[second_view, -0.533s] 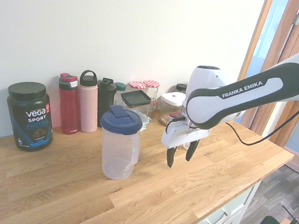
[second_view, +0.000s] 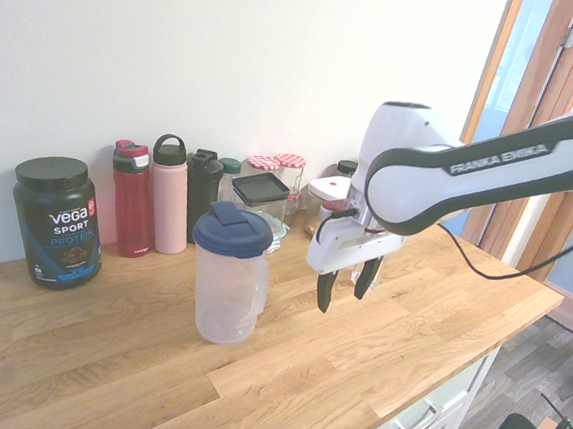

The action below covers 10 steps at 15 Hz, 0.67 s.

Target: Pour me some water

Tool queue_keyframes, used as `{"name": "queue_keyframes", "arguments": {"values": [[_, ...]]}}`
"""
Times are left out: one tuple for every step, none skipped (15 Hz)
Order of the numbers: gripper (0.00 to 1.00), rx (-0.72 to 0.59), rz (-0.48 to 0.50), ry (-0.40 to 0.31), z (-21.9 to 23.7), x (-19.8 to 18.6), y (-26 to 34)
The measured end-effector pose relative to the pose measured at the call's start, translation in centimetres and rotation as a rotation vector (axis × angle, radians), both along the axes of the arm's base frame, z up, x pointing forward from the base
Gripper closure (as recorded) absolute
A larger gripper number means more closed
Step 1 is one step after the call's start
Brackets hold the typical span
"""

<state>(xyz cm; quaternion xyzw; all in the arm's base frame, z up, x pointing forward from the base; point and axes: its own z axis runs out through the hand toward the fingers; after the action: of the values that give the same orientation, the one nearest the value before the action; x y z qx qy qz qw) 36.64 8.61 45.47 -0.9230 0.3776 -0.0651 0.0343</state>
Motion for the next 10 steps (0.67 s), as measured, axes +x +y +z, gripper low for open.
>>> {"name": "queue_keyframes", "arguments": {"values": [[0.0,-0.008,0.016,-0.035,1.3,-1.4,2.2],[0.0,-0.014,0.03,-0.069,2.3,-2.7,4.7],[0.0,-0.018,0.043,-0.096,2.7,-3.6,6.7],[0.0,-0.022,0.053,-0.125,2.8,-3.9,8.4],[0.0,-0.022,0.058,-0.153,2.6,-3.7,9.5],[0.0,-0.021,0.058,-0.176,2.4,-3.0,10.2],[0.0,-0.026,0.054,-0.193,2.2,-2.0,10.6],[0.0,-0.032,0.047,-0.203,2.0,-0.8,11.0],[1.0,-0.039,0.041,-0.208,1.8,0.2,11.3],[1.0,-0.044,0.03,-0.212,1.4,1.2,11.5]]}}
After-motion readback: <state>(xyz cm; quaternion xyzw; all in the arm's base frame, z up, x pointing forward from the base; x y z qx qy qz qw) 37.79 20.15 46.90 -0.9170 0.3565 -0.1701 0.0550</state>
